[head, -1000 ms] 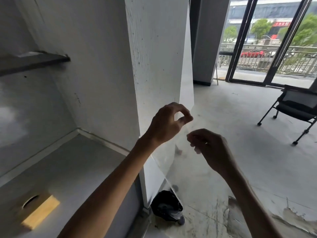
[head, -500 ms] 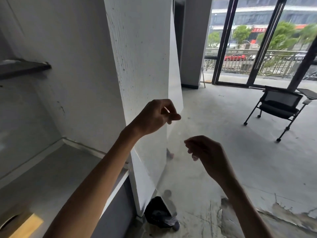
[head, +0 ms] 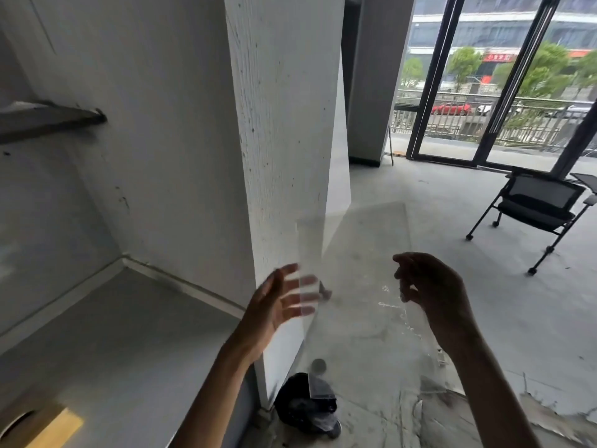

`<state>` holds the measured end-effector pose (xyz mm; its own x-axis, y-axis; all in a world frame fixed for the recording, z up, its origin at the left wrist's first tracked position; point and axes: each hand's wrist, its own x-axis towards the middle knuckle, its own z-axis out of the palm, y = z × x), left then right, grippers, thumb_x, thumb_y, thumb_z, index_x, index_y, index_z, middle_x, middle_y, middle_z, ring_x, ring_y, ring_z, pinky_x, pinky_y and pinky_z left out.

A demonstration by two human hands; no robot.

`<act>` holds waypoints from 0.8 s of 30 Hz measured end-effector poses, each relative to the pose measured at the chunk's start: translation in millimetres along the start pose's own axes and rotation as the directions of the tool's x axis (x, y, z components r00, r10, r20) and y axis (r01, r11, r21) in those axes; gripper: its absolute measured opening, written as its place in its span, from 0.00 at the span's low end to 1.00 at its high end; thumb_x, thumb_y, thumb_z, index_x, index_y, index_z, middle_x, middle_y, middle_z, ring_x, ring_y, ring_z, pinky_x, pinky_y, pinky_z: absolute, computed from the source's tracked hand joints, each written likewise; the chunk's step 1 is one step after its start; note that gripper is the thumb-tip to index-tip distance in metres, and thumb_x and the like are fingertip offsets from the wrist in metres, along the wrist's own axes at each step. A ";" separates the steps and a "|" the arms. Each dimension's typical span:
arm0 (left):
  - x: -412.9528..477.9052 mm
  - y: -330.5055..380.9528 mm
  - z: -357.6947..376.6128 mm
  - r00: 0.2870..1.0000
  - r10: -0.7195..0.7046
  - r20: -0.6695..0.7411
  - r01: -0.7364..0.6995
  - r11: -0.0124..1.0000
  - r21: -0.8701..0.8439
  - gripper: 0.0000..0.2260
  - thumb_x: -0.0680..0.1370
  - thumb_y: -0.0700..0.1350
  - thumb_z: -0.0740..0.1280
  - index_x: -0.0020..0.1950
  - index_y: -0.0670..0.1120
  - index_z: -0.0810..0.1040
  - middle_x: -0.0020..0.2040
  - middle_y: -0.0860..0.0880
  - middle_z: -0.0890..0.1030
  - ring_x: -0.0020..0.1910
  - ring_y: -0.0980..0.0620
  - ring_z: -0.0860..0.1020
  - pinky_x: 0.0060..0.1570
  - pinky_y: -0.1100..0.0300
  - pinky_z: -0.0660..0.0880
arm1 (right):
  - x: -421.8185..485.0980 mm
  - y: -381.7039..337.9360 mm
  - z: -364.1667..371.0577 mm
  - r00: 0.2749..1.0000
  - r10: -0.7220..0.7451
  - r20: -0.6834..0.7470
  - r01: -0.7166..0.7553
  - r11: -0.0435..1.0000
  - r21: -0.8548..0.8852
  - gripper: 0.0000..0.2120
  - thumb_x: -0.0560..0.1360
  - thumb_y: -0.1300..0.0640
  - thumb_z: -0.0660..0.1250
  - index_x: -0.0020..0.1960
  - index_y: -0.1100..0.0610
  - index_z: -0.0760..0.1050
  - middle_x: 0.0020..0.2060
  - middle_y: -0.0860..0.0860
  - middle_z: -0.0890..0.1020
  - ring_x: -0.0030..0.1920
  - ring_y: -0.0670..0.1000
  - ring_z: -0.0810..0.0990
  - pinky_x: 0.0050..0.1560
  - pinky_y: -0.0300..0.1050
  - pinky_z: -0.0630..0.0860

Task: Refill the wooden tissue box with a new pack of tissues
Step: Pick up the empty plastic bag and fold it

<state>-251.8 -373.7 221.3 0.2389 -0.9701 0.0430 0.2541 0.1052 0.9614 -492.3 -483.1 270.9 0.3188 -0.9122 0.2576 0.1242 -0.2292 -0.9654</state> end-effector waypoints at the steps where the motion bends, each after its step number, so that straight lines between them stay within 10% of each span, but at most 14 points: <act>1: 1.4 -0.5 1.7 0.999 -0.027 0.045 0.027 1.000 -0.002 0.25 0.75 0.56 0.67 0.67 0.44 0.70 0.58 0.38 0.81 0.51 0.40 0.82 0.51 0.47 0.80 | 2.8 4.1 -1.1 1.000 0.027 0.011 -0.027 1.000 -0.002 0.07 0.78 0.62 0.65 0.49 0.58 0.82 0.34 0.54 0.80 0.30 0.50 0.75 0.31 0.40 0.73; 4: 18.0 2.5 -0.3 0.999 -0.029 -0.038 0.032 0.997 0.066 0.10 0.78 0.38 0.66 0.59 0.38 0.75 0.49 0.37 0.83 0.39 0.42 0.80 0.41 0.51 0.80 | 10.9 14.3 -4.9 0.970 0.206 0.127 -0.204 0.979 -0.029 0.11 0.80 0.55 0.61 0.56 0.56 0.80 0.42 0.57 0.83 0.37 0.50 0.80 0.38 0.42 0.78; 9: 49.4 4.3 -27.7 0.997 -0.076 0.033 0.073 0.994 0.085 0.09 0.77 0.37 0.67 0.58 0.39 0.77 0.48 0.35 0.83 0.39 0.40 0.80 0.41 0.50 0.81 | 14.7 31.8 -5.5 0.851 0.461 0.250 -0.442 0.887 -0.133 0.22 0.71 0.51 0.73 0.64 0.51 0.77 0.49 0.60 0.85 0.40 0.52 0.81 0.39 0.42 0.78; 12: 68.2 8.2 -49.2 0.968 -0.135 0.213 0.132 0.991 0.027 0.16 0.75 0.38 0.68 0.63 0.41 0.75 0.53 0.35 0.83 0.41 0.43 0.82 0.45 0.53 0.81 | 23.6 42.5 2.2 0.868 0.464 0.177 -0.459 0.886 -0.068 0.32 0.61 0.47 0.80 0.63 0.52 0.78 0.47 0.61 0.85 0.37 0.50 0.81 0.35 0.38 0.77; 17: 92.9 5.3 -59.2 0.993 -0.065 0.099 0.063 0.998 0.024 0.14 0.74 0.32 0.69 0.59 0.41 0.80 0.50 0.37 0.85 0.40 0.45 0.83 0.47 0.54 0.80 | 35.1 61.3 12.5 0.917 0.396 -0.054 -0.392 0.917 0.078 0.40 0.48 0.42 0.84 0.56 0.59 0.82 0.44 0.59 0.86 0.33 0.47 0.81 0.29 0.34 0.73; 24: 117.6 19.3 -37.1 0.940 -0.066 0.334 0.088 0.995 -0.050 0.21 0.75 0.36 0.68 0.68 0.44 0.72 0.57 0.35 0.80 0.51 0.41 0.81 0.53 0.49 0.79 | 31.8 58.4 7.5 0.939 0.344 -0.007 -0.343 0.936 0.080 0.38 0.54 0.41 0.82 0.61 0.53 0.80 0.48 0.58 0.86 0.35 0.48 0.81 0.33 0.36 0.75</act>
<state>-184.0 -477.7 234.9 -0.1047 -0.9922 0.0675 0.3211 0.0305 0.9466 -467.9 -522.9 222.9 0.3355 -0.9376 -0.0909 0.0823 0.1253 -0.9887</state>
